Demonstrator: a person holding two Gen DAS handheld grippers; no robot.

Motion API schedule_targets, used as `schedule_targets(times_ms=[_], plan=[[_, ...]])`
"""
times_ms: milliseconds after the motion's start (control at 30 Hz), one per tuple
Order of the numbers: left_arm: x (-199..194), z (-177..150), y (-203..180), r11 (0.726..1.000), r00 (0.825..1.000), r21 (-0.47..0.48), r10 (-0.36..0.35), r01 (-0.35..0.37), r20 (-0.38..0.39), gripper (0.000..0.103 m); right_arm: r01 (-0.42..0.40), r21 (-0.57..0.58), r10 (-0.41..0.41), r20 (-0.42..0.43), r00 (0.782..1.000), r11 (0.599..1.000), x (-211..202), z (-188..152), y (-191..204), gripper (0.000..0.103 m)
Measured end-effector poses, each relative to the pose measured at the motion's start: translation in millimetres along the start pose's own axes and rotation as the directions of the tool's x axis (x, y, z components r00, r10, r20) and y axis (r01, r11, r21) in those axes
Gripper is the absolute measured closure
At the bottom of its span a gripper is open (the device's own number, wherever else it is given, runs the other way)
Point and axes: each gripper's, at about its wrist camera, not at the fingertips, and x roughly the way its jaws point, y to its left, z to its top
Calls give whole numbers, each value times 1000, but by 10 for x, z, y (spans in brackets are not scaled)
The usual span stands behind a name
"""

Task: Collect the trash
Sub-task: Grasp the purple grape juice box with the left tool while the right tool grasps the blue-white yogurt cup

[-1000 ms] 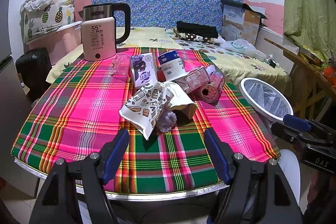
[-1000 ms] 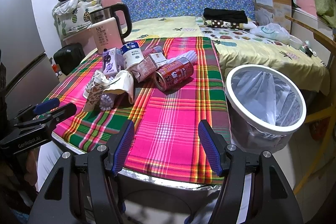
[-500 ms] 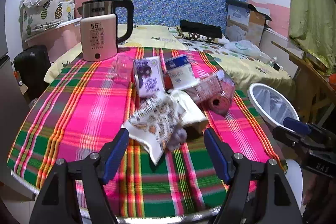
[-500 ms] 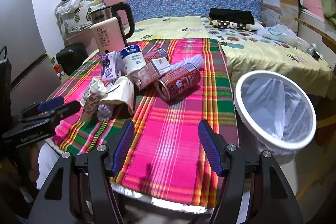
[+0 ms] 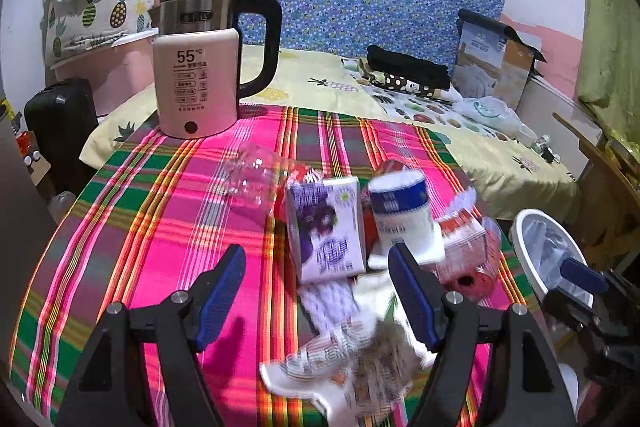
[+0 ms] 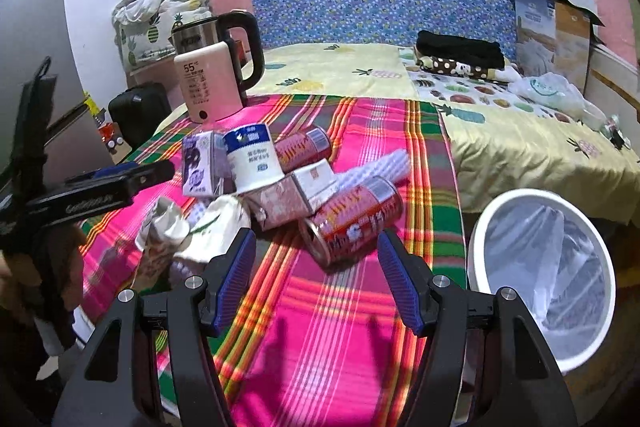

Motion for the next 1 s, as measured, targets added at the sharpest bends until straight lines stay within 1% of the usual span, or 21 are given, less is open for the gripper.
schedule_targets(times_ms=[133,333,400,433,467,700,800,1000], plan=[[227,100,-15,1000,999,-2,-15,15,-32,28,0,3,0,0,1000,1000,59,47,-32,38],[468,130,-64,1000,997,5,-23,23,-71,28,5,0,-5,-1,1000,1000,120,120,-56,38],[516,136,-49,1000,996,-2,-18,18,-83,32,6,-3,-6,0,1000,1000,132,141,-53,38],[523,137,-36,1000,996,-9,-25,25,-83,40,6,-4,-6,-1,1000,1000,146,151,-50,38],[516,136,-21,999,996,-14,-30,29,-81,45,4,-7,-4,-1,1000,1000,156,164,-50,38],[271,176,129,998,998,-40,-54,54,-10,45,-14,-50,14,1,1000,999,219,297,52,38],[159,219,203,998,998,-34,-52,52,18,45,-51,-81,51,0,999,995,288,390,157,38],[50,205,382,999,999,-40,-36,37,31,45,-91,-149,87,-29,996,985,566,540,372,38]])
